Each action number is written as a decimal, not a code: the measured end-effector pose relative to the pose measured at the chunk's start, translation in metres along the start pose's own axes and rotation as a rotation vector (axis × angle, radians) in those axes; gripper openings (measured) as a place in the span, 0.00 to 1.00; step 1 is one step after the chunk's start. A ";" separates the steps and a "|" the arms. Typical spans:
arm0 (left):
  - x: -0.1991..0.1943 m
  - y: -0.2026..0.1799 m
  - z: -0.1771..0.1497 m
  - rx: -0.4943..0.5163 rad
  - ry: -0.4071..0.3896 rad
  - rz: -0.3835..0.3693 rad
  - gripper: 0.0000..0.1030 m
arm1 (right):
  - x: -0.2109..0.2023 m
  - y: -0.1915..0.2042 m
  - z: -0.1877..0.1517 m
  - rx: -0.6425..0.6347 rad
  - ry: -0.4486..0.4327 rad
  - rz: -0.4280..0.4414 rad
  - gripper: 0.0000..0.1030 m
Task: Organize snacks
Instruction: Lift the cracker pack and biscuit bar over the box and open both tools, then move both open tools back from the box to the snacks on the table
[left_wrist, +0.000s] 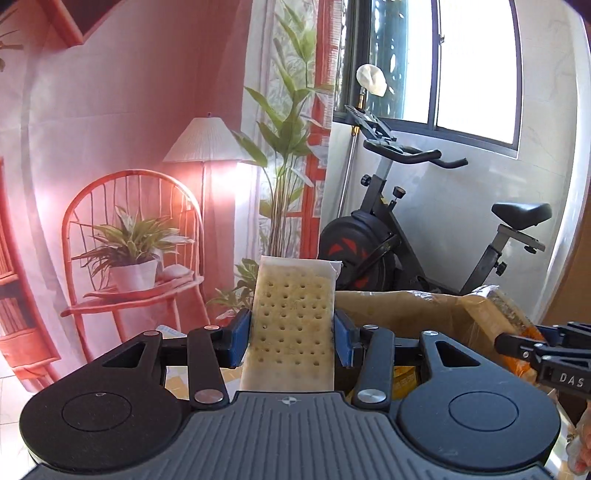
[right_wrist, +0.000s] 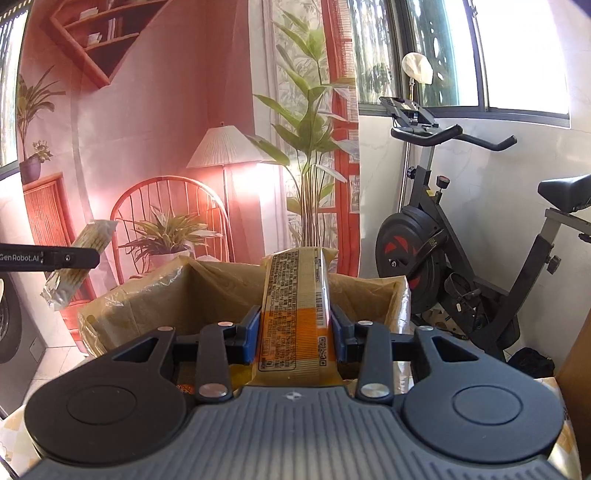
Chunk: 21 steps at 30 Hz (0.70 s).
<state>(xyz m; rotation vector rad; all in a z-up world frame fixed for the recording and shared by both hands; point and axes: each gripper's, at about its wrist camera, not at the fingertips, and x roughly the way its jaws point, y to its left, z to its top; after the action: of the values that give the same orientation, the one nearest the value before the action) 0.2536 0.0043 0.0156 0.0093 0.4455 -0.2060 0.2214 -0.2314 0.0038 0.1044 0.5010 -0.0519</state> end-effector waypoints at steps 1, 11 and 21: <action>0.014 -0.010 0.001 -0.010 0.026 -0.019 0.48 | 0.010 0.002 0.000 -0.002 0.020 -0.012 0.38; 0.073 -0.032 -0.014 0.017 0.124 -0.051 0.68 | 0.034 -0.004 -0.014 -0.029 0.104 -0.058 0.50; 0.030 -0.007 -0.015 0.015 0.120 -0.032 0.70 | -0.004 -0.009 -0.011 -0.034 0.063 -0.016 0.58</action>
<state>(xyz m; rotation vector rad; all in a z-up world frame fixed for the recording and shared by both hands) 0.2725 -0.0077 -0.0105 0.0293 0.5636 -0.2407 0.2118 -0.2387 -0.0044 0.0685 0.5659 -0.0558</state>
